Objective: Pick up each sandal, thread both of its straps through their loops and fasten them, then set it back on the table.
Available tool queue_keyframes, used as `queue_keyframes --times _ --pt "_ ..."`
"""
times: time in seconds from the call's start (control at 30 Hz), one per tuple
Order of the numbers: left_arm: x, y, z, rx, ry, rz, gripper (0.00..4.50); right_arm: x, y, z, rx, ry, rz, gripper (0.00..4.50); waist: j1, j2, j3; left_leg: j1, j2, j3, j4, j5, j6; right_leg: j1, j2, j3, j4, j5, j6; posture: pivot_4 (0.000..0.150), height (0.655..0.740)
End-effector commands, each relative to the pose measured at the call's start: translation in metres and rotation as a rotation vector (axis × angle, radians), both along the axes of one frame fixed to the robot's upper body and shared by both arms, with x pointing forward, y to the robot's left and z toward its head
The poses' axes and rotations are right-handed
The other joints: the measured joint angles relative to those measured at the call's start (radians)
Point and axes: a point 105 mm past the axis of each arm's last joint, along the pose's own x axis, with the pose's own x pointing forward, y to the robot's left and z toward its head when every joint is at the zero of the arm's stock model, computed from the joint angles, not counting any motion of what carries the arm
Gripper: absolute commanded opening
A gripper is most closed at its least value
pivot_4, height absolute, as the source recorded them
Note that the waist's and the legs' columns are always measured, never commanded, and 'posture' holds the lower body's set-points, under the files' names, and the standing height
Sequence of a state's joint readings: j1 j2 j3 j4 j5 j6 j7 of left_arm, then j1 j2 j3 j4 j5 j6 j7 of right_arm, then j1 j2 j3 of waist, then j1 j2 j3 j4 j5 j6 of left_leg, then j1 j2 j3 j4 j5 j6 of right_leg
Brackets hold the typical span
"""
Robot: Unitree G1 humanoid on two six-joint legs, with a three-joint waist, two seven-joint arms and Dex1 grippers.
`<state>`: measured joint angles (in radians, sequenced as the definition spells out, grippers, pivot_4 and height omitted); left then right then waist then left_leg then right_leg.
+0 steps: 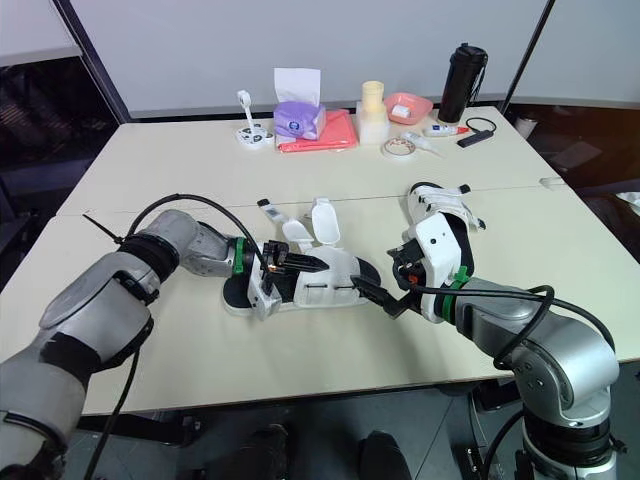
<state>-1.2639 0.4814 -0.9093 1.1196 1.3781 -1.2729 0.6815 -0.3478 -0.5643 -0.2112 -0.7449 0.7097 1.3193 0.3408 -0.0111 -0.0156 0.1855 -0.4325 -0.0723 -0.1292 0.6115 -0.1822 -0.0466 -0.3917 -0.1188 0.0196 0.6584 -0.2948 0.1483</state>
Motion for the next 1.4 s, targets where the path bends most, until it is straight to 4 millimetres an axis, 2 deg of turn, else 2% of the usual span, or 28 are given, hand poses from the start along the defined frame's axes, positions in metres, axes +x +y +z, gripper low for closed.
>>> queue_keyframes --times 0.03,0.3,0.37,0.43,0.6,0.97,1.07,1.17,1.3,1.33,1.4 --pt "0.002 0.001 0.017 -0.03 -0.068 -0.048 0.58 -0.004 0.002 0.01 0.002 -0.056 0.008 4.5 0.0 0.0 0.0 -0.001 0.0 0.0 0.0 0.0 0.0 0.0 0.0 0.0 0.0 0.0 0.0 0.15 0.74" --pt "-0.001 0.009 0.005 0.009 -0.022 -0.053 0.58 -0.004 0.004 0.009 0.006 -0.056 0.008 4.5 0.0 0.0 0.0 -0.001 0.0 0.0 0.0 0.0 0.0 -0.001 0.0 0.0 0.0 0.0 0.0 0.15 0.74" --pt "-0.001 0.011 0.002 0.012 -0.003 -0.044 1.13 -0.004 0.004 0.009 0.006 -0.054 0.009 4.5 0.0 0.0 0.0 -0.001 0.0 0.0 0.0 0.0 0.0 -0.001 0.0 0.0 0.0 0.0 0.0 0.15 0.74" --pt "-0.001 0.014 -0.001 0.014 0.012 -0.028 1.89 -0.004 0.004 0.009 0.006 -0.053 0.011 4.5 0.0 0.0 0.0 -0.001 0.0 0.0 0.0 0.0 0.0 -0.001 0.0 0.0 0.0 0.0 0.0 0.15 0.74" --pt "0.0 0.021 -0.002 0.003 0.047 0.017 4.47 -0.002 0.003 0.009 -0.002 -0.05 0.017 4.5 0.001 -0.001 0.0 -0.002 0.0 0.0 0.001 0.0 0.0 -0.001 0.0 0.0 0.0 0.0 0.0 0.15 0.74" --pt "-0.002 0.065 -0.008 0.089 0.161 0.151 4.47 0.003 0.008 0.008 -0.011 -0.047 0.058 4.5 -0.004 -0.001 0.0 -0.002 0.0 0.001 0.002 0.0 0.0 -0.002 0.0 0.0 0.002 0.0 0.0 0.15 0.74" --pt "-0.002 0.078 -0.002 0.057 0.213 0.211 4.47 0.005 0.008 0.007 -0.02 -0.047 0.069 4.5 -0.005 -0.001 0.0 -0.002 0.0 0.001 0.002 0.0 0.0 -0.002 0.0 0.0 0.002 0.0 0.0 0.15 0.74" --pt "0.002 0.087 0.011 -0.081 0.311 0.309 4.47 0.008 0.004 0.004 -0.063 -0.054 0.072 4.5 -0.004 -0.001 0.0 -0.002 0.0 0.001 0.002 0.0 0.0 -0.002 0.0 0.0 0.002 0.0 0.0 0.15 0.74" --pt "0.014 0.098 0.02 -0.254 0.466 0.485 4.47 0.014 -0.004 0.002 -0.129 -0.074 0.075 4.5 0.0 -0.001 0.0 -0.002 0.0 0.001 0.002 0.0 0.0 -0.002 0.0 0.0 0.002 0.0 0.0 0.15 0.74" --pt "0.018 0.1 0.023 -0.313 0.532 0.537 4.47 0.015 -0.006 0.001 -0.15 -0.082 0.076 4.5 0.001 -0.001 0.0 -0.002 0.0 0.001 0.003 0.0 0.0 -0.002 0.0 -0.001 0.002 0.0 0.0 0.15 0.74" --pt "0.032 0.104 0.028 -0.428 0.798 0.657 4.47 0.019 -0.01 0.001 -0.184 -0.101 0.074 4.5 0.0 -0.003 0.001 -0.002 -0.001 0.001 0.003 0.0 0.0 -0.001 0.0 -0.001 0.002 0.0 0.0 0.15 0.74"
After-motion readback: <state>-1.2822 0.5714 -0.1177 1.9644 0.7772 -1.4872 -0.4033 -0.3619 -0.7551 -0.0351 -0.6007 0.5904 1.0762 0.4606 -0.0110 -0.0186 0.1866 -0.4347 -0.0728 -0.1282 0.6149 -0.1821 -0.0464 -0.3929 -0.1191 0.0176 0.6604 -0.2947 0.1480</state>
